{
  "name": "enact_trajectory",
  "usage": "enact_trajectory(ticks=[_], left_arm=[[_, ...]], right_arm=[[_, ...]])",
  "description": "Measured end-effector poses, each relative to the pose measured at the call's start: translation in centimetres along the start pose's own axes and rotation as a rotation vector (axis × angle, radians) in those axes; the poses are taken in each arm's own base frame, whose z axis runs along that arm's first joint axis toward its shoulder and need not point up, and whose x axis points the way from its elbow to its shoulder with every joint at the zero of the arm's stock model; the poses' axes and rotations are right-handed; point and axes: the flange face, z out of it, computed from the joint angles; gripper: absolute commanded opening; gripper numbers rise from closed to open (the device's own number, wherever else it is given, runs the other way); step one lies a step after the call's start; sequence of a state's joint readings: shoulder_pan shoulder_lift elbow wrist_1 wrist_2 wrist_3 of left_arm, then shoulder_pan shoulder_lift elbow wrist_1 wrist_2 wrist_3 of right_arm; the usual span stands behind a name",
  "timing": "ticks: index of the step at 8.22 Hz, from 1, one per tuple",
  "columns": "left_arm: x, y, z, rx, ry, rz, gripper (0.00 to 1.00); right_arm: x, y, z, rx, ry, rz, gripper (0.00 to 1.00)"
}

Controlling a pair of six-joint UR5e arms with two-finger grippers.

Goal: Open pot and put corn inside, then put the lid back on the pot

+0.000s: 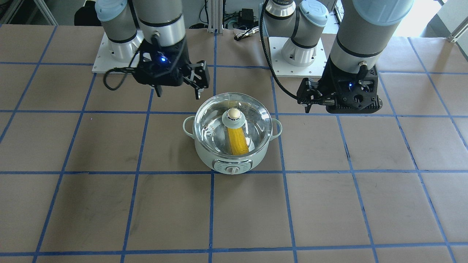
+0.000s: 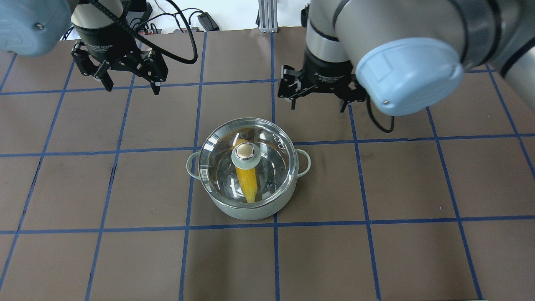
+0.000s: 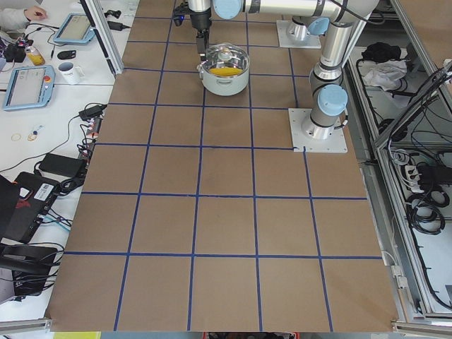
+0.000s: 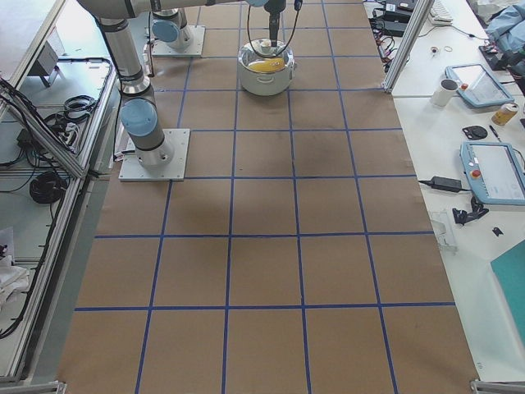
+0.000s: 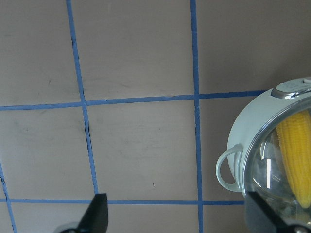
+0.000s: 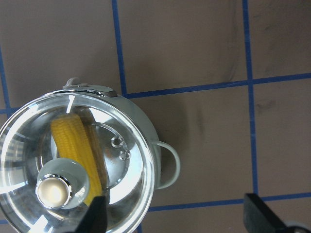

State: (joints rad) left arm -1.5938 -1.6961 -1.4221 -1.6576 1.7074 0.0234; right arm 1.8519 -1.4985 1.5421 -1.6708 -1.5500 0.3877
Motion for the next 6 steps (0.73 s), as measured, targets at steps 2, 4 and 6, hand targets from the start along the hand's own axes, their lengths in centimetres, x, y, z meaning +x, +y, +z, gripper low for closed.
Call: enact_trajectory(ticks=[2, 4, 6], left_arm=[[0.0, -0.4, -0.4, 0.036, 0.0, -0.006, 1.0], [0.1, -0.4, -0.9, 0.069, 0.006, -0.01, 1.0], [0.7, -0.4, -1.0, 0.077, 0.057, -0.009, 1.0]], right_arm=[[7.9, -1.5, -3.4, 0.002, 0.005, 0.014, 1.0], [12.1, -2.2, -4.4, -0.005, 0.007, -0.014, 1.0], [13.0, -2.4, -4.6, -0.008, 0.007, -0.03, 1.0]])
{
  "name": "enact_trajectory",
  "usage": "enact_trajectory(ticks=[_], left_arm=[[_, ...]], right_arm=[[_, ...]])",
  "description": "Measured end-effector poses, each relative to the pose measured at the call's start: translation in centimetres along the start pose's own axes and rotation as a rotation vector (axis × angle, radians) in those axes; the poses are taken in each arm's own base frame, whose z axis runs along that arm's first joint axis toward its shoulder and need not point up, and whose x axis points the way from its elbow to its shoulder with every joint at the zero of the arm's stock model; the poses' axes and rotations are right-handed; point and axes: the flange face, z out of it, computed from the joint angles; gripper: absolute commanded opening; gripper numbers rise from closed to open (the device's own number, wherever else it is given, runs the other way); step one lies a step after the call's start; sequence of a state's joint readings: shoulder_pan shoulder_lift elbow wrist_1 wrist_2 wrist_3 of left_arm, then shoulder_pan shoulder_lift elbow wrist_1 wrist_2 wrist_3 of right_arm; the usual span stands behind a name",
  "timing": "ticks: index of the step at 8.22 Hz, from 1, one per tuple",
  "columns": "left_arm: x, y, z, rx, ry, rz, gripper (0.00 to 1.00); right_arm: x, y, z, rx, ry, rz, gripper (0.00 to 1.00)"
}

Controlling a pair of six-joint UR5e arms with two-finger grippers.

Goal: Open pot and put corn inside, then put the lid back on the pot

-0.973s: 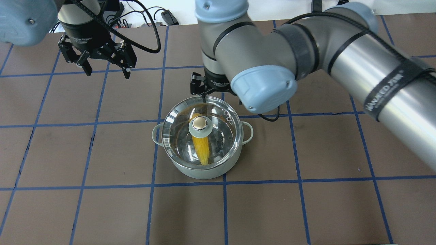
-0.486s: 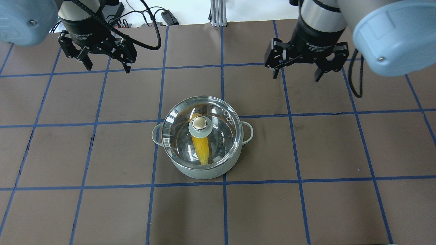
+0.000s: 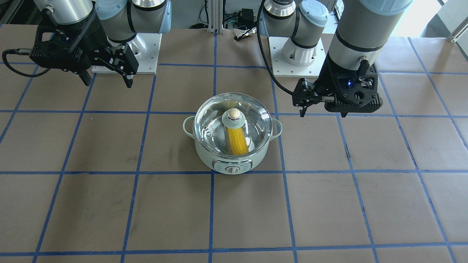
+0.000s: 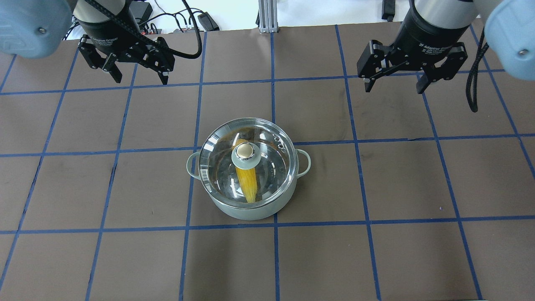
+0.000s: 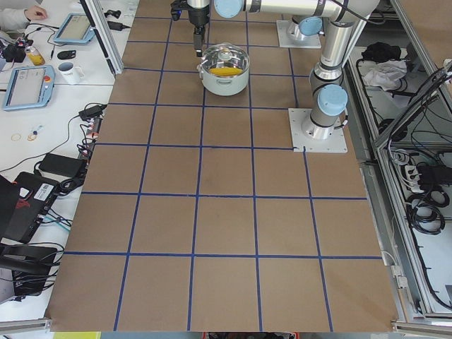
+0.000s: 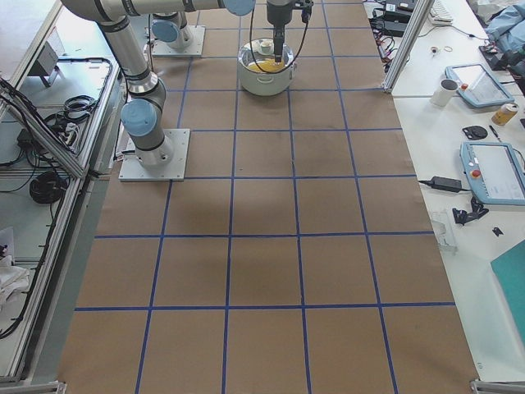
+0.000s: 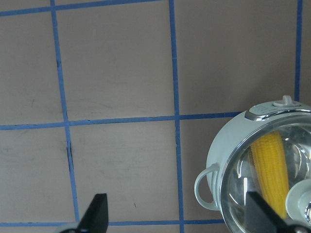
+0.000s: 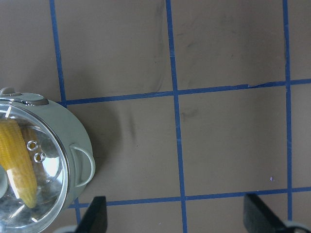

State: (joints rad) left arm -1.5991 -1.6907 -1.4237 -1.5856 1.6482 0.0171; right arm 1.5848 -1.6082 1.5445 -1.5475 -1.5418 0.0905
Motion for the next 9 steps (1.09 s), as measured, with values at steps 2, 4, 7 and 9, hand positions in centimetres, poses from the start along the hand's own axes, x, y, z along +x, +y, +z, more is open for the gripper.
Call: enact_trajectory(ticks=[2, 4, 7, 9], left_arm=[[0.45, 0.11, -0.18, 0.003, 0.042, -0.004, 1.0], [0.5, 0.26, -0.46, 0.007, 0.051, -0.004, 1.0], [0.42, 0.3, -0.55, 0.008, 0.047, 0.002, 1.0], [0.59, 0.32, -0.64, 0.011, 0.066, -0.001, 1.0]], right_arm=[[0.09, 0.0, -0.01, -0.002, -0.003, -0.008, 1.0], [0.1, 0.04, 0.02, -0.006, -0.005, -0.009, 1.0], [0.11, 0.18, 0.16, -0.02, -0.005, -0.012, 1.0], [0.11, 0.22, 0.19, -0.023, -0.005, -0.012, 1.0]])
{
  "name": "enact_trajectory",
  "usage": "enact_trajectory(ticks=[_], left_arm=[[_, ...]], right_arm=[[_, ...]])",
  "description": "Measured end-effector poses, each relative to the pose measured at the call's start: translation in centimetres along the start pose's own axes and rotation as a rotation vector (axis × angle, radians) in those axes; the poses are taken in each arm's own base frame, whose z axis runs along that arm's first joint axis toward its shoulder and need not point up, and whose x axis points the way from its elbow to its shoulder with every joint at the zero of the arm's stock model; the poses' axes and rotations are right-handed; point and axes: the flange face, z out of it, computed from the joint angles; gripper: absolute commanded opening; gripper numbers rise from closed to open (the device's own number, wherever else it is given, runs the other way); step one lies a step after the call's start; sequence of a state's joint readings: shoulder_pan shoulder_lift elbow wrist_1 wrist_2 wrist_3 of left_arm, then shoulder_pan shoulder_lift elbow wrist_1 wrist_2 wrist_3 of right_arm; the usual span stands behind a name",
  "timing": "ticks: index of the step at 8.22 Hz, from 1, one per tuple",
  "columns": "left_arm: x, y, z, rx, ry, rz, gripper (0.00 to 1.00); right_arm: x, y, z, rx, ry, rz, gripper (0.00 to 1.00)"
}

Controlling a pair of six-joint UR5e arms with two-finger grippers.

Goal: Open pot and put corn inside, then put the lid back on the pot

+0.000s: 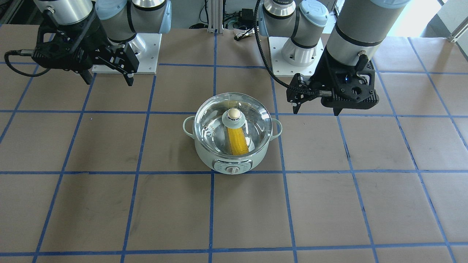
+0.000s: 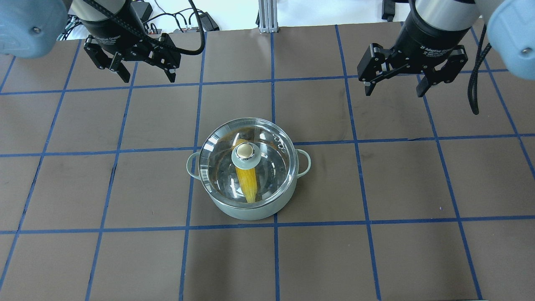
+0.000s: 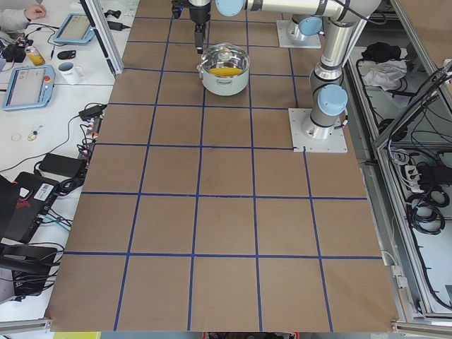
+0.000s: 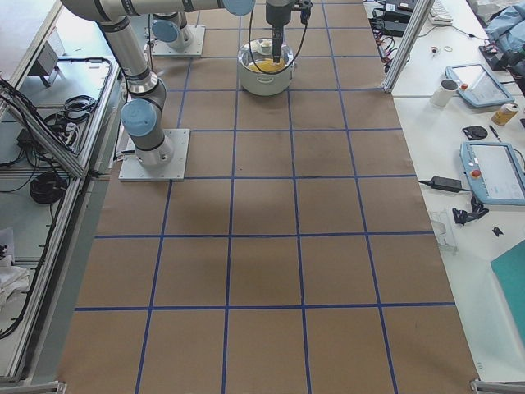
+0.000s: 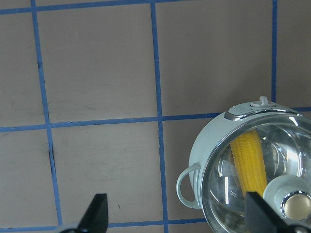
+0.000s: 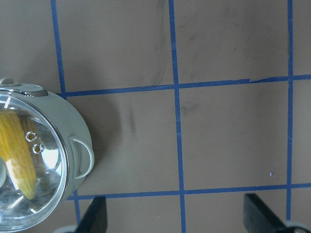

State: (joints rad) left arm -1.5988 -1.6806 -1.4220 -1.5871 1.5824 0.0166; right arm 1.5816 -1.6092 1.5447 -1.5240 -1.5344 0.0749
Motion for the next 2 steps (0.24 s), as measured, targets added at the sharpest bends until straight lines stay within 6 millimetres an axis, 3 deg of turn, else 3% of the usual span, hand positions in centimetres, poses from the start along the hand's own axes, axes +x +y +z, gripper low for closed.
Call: enact_trajectory(ticks=[2], left_arm=[[0.1, 0.01, -0.04, 0.002, 0.012, 0.001, 1.0]], right_arm=[[-0.01, 0.03, 0.03, -0.003, -0.001, -0.001, 1.0]])
